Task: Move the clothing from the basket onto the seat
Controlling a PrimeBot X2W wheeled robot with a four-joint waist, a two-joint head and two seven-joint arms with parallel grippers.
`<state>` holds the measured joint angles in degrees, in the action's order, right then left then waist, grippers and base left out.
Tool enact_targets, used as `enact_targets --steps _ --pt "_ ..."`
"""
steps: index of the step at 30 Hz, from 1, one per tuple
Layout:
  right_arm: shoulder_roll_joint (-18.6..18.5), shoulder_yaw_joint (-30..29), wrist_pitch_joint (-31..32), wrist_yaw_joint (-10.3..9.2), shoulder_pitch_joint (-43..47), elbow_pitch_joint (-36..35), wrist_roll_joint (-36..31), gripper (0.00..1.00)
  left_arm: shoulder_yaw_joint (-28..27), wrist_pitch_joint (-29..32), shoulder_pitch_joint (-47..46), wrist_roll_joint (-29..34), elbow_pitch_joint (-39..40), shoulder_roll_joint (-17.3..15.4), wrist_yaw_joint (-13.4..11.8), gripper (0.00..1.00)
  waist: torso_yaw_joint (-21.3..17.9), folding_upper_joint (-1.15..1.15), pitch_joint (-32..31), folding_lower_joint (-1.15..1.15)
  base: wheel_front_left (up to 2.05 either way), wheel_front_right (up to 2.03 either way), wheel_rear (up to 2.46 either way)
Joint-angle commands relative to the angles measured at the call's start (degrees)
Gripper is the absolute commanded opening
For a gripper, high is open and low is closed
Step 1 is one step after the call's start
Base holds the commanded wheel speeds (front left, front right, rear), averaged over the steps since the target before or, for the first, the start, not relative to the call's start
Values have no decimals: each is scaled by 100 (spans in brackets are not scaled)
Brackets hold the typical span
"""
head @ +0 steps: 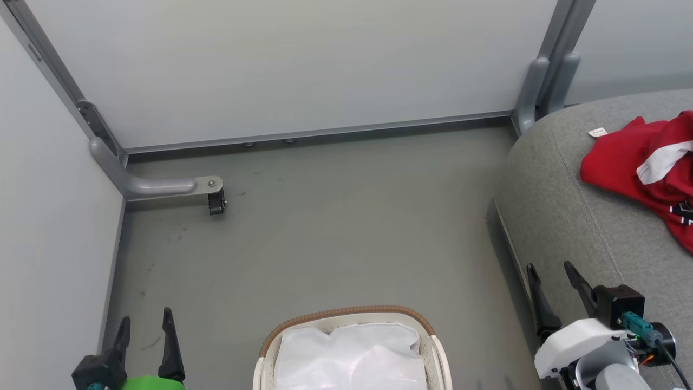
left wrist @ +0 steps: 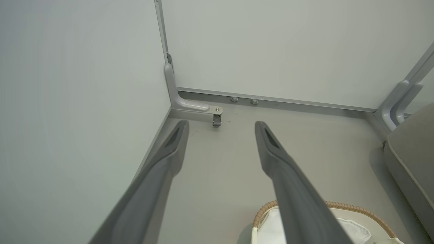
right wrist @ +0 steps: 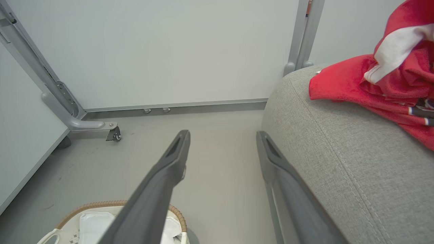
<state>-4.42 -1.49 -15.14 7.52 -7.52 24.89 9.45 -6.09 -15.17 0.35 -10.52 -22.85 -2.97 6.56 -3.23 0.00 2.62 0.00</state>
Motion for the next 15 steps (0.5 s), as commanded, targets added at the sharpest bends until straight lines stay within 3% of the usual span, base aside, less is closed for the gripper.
enact_targets --steps 1,3,4,9,15 --pt "1 -21 -1 -6 115 16 14 100 38 4 128 -82 -14 2 21 100 48 0 -127 0 0 0 0" --pt "25 -38 -1 -6 215 68 69 100 96 4 176 -233 -5 -2 28 100 61 0 -164 0 0 0 0" --pt "28 -22 4 0 157 78 33 0 99 3 121 -228 -31 13 6 0 34 0 -124 0 0 0 0" --pt "99 -27 50 0 257 281 105 0 84 41 120 -325 -246 64 6 0 38 0 -130 0 0 0 0" --pt "102 -95 252 0 222 188 776 0 44 245 27 -970 -180 59 14 0 51 0 -135 0 0 0 0"
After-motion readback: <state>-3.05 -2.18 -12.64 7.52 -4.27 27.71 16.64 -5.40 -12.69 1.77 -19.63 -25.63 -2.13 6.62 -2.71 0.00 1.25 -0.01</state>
